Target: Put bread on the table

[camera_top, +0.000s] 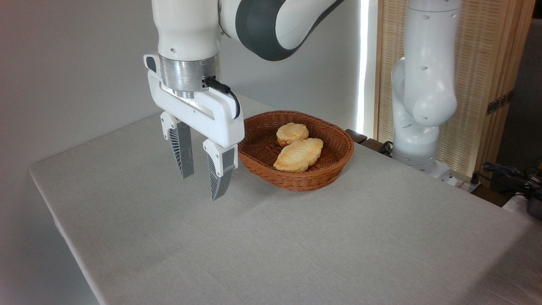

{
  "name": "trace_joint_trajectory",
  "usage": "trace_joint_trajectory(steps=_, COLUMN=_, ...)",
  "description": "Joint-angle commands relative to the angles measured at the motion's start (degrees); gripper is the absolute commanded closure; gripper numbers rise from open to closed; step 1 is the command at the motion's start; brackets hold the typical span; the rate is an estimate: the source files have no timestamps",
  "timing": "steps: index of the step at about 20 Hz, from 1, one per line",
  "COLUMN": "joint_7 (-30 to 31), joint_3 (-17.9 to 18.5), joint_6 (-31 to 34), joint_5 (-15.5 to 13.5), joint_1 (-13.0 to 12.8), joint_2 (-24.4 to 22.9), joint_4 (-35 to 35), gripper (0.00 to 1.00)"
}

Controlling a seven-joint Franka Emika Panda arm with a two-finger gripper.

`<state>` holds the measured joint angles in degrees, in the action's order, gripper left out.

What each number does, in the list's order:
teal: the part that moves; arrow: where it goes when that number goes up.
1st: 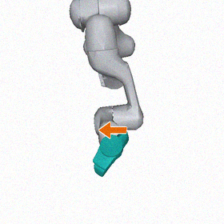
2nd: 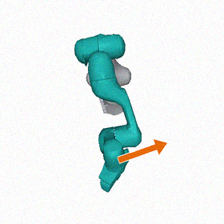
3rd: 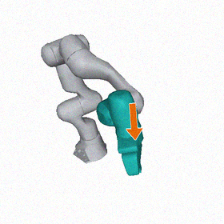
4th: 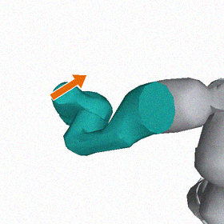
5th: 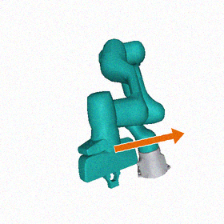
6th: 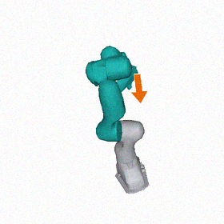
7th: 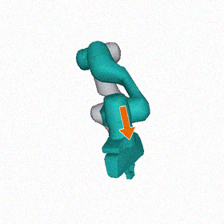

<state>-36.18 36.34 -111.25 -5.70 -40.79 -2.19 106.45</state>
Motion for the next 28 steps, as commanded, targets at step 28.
trace_joint_trajectory(steps=28, joint_7=9.90, joint_3=-2.84, joint_6=34.87, joint_5=0.51, joint_1=-20.64, joint_2=-6.70, joint_4=9.65, gripper=0.00)
